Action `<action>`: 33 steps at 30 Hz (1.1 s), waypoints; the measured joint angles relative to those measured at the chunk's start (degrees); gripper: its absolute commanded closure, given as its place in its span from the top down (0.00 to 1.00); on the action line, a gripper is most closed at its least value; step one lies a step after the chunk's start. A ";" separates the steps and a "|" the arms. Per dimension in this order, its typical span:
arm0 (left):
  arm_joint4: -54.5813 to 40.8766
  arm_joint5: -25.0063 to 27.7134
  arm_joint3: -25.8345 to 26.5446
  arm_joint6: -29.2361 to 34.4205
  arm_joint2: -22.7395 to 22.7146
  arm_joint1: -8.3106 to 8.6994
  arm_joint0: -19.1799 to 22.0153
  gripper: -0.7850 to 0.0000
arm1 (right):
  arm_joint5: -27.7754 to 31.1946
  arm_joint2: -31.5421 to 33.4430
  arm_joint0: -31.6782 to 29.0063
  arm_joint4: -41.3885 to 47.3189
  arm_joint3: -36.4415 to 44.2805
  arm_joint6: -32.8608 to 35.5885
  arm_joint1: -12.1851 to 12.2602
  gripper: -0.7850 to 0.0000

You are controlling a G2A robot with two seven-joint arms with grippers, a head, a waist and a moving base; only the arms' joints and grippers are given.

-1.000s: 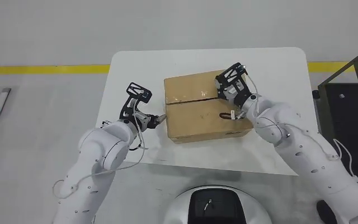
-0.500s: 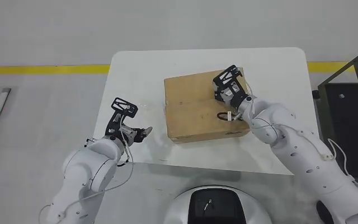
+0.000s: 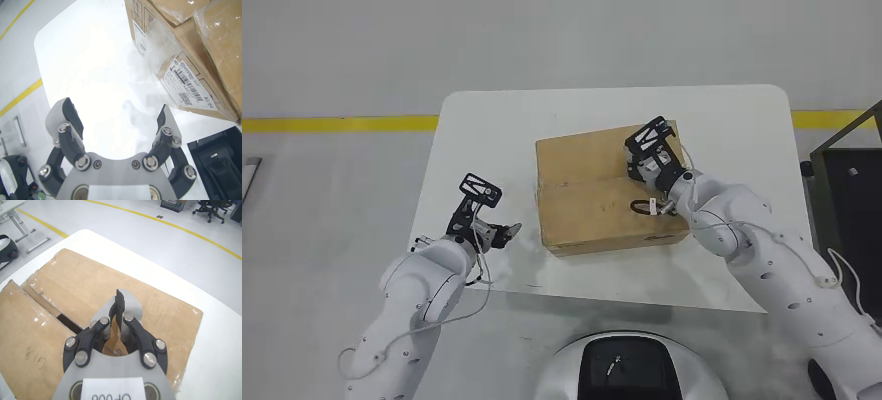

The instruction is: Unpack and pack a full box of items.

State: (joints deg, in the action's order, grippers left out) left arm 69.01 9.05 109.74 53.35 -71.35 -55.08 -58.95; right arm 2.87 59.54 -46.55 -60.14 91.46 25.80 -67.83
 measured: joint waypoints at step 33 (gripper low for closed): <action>4.59 -1.97 -18.34 -10.32 13.11 -5.22 10.77 0.56 | 1.05 2.19 -2.32 -0.97 2.23 1.79 -1.20 0.00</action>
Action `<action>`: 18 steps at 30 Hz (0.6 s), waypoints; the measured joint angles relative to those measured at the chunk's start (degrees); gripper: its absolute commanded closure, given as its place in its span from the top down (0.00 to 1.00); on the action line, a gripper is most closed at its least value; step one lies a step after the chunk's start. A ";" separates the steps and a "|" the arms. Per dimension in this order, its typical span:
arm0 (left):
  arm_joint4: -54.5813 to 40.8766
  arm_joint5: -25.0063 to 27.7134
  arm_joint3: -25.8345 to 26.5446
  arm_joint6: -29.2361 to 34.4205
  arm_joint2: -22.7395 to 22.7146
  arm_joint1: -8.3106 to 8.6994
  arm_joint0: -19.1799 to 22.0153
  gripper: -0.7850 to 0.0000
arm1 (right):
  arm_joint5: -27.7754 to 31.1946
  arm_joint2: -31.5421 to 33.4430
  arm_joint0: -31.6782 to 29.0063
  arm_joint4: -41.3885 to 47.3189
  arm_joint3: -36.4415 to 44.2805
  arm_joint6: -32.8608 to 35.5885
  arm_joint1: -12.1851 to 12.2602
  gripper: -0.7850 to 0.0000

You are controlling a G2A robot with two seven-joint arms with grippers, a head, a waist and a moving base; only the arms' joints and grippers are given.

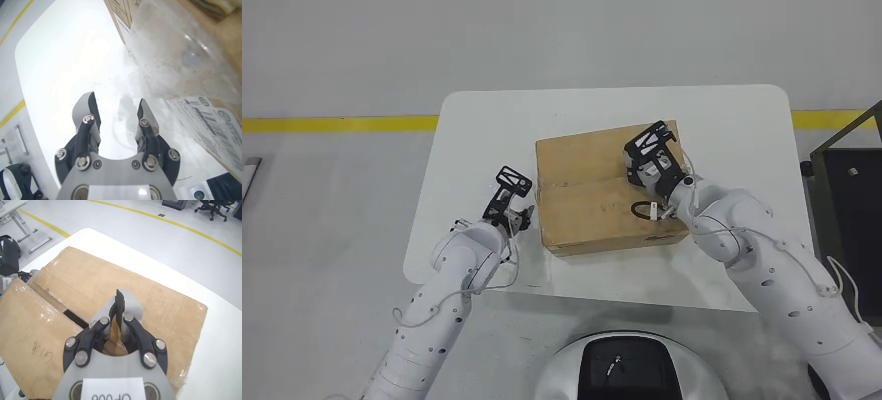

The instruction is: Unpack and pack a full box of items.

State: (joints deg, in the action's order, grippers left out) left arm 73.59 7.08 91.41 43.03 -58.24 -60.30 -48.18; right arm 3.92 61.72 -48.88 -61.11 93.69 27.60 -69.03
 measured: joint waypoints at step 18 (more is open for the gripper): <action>-0.06 0.75 -3.41 -2.88 0.68 -1.82 2.70 0.91 | 0.58 1.29 -0.33 0.40 -0.62 0.62 -0.59 0.00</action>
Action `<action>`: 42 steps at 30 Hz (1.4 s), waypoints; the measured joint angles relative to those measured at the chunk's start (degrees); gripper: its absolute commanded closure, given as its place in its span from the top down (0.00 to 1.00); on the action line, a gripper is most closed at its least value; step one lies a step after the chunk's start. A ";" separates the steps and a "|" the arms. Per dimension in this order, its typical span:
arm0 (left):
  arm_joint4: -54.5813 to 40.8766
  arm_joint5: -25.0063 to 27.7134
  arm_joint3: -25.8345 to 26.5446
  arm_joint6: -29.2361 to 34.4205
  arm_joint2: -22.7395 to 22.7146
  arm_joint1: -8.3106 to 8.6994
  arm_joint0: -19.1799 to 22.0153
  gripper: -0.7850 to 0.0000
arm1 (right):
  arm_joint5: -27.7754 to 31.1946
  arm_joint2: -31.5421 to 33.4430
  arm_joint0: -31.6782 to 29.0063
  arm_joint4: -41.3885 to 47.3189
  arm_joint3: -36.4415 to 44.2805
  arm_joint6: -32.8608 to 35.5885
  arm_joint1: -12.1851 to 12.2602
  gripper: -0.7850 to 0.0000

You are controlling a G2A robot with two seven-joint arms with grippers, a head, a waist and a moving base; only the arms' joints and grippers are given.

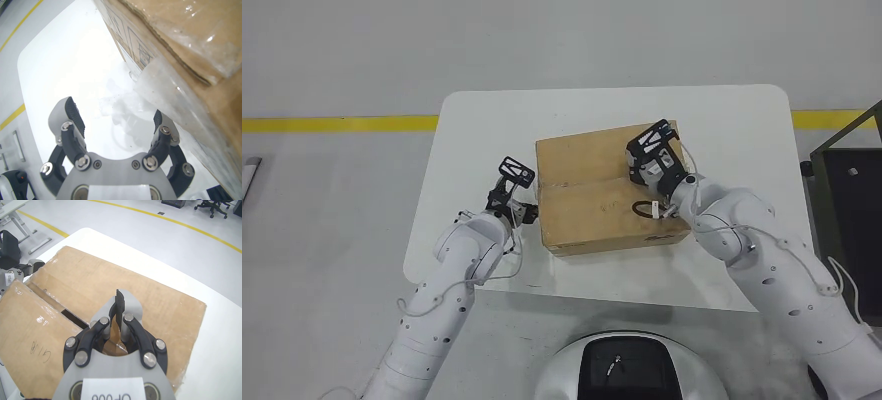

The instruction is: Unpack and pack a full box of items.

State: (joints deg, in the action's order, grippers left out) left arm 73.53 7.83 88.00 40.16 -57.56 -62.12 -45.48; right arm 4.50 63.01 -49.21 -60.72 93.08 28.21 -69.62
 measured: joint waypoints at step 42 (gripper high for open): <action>8.69 2.38 11.32 3.80 -10.39 0.50 -9.26 0.33 | 1.46 2.41 0.22 4.90 -0.79 1.21 -1.15 0.00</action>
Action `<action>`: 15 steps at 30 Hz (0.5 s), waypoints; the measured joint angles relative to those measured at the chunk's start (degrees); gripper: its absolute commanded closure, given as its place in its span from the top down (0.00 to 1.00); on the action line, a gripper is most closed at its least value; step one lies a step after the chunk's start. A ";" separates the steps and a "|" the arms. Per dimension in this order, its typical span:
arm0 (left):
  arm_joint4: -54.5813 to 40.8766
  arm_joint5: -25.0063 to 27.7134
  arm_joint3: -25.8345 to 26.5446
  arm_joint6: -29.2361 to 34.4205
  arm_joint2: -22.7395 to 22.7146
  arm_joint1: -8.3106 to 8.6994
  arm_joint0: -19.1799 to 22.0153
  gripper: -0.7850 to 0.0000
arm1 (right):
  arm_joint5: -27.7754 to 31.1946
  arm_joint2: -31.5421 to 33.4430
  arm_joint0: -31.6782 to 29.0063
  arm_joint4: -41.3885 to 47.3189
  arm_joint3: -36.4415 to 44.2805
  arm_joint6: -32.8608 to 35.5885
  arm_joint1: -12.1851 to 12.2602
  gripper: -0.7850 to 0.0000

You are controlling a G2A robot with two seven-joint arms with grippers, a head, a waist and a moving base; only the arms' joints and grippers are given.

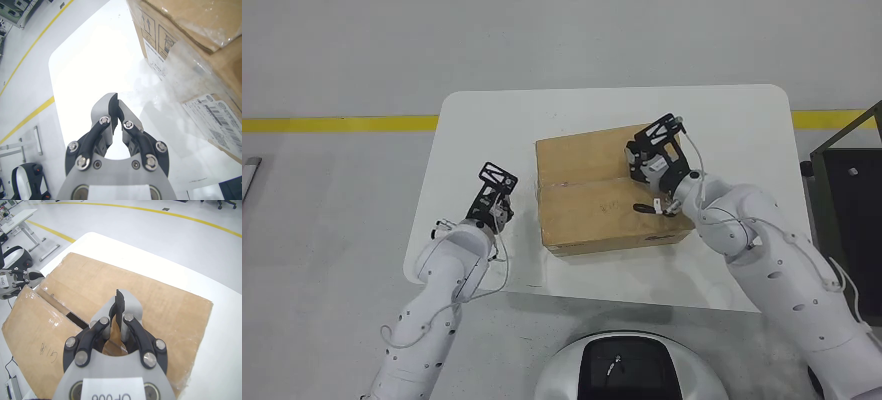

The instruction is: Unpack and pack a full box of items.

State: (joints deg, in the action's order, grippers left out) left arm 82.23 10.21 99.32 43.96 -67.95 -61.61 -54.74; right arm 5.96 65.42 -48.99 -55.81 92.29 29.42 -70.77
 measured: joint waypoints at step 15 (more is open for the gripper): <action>-16.66 4.47 8.97 15.30 -7.07 0.72 -5.63 0.00 | 1.53 2.67 -1.12 -0.38 0.35 1.28 0.34 0.00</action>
State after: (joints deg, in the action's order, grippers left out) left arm 65.57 14.68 108.30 59.26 -75.02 -60.89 -60.37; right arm 7.49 68.09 -50.11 -56.20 92.63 30.70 -70.43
